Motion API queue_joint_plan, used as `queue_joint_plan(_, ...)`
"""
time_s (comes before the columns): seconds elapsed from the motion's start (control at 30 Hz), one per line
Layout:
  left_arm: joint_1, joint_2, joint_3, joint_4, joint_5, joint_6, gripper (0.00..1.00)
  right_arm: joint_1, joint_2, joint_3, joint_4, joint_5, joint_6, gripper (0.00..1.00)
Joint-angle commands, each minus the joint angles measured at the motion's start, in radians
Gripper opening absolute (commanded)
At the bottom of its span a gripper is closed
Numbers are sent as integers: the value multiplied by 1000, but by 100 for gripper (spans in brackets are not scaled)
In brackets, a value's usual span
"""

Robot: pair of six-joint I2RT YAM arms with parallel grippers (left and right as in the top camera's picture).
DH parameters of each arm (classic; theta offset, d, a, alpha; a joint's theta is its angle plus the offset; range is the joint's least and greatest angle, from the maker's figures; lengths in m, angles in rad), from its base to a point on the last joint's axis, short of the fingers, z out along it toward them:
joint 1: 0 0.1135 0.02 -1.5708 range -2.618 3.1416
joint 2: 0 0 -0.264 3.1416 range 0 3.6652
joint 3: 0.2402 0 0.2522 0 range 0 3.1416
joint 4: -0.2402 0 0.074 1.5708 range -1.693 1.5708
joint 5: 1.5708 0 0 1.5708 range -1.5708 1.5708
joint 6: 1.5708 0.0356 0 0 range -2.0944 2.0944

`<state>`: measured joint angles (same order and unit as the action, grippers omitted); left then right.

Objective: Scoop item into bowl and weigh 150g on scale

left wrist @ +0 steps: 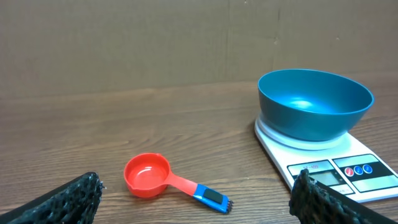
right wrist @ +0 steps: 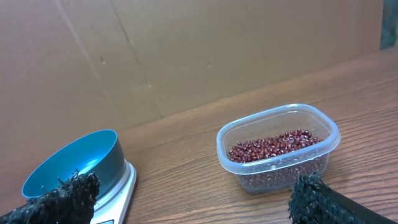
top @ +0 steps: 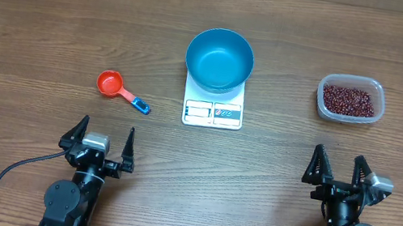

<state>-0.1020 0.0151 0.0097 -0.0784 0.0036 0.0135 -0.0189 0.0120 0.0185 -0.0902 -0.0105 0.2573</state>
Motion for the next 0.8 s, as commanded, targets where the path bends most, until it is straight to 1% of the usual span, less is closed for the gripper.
queue_joint_plan(0.0, 12, -11, 15, -4, 23, -21, 100, -3, -9, -10, 6, 6, -7, 100)
queue_joint_plan(0.3, 12, -11, 75, -66, 34, -40, 100, -3, -9, -10, 6, 6, -7, 100)
queue_joint_plan(0.77, 12, -8, 236, -230, 29, -52, 100, -3, -9, -10, 6, 6, -7, 100)
